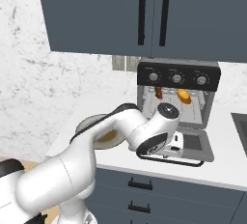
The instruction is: Pick up the kebab skewer and baguette bread, and place them inside the toaster oven. Close the toaster oven door and start by setting the timer.
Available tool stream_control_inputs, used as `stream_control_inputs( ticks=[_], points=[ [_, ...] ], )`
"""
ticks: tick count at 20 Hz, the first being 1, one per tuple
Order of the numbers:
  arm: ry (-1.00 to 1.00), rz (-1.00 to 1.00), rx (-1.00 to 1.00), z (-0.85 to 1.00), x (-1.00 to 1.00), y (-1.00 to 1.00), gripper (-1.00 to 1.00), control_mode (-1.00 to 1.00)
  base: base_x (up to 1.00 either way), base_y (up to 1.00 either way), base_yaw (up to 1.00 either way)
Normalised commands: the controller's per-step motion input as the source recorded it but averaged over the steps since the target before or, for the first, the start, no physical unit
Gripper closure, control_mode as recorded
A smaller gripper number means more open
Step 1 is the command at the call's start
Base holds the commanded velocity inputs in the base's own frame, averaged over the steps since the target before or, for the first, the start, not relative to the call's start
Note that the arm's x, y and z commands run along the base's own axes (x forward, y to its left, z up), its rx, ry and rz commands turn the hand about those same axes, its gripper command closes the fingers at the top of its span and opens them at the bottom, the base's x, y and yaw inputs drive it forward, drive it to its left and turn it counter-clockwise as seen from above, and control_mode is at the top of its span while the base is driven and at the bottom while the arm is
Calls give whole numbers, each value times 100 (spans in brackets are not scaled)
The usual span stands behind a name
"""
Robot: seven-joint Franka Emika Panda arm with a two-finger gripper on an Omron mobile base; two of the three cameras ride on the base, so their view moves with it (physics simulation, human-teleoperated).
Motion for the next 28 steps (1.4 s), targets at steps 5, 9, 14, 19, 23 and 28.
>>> stream_control_inputs(
  ticks=[5,9,14,19,23,28],
  points=[
    [0,2,0,-49,-6,24,-100,-100,0,0,0],
    [0,0,0,-30,41,27,-100,-100,0,0,0],
    [3,0,-1,-26,13,2,-100,-100,0,0,0],
    [0,0,0,-40,0,0,-100,-100,0,0,0],
    [0,0,0,-21,11,0,-100,-100,0,0,0],
    [0,0,0,-15,21,0,-100,-100,0,0,0]
  ],
)
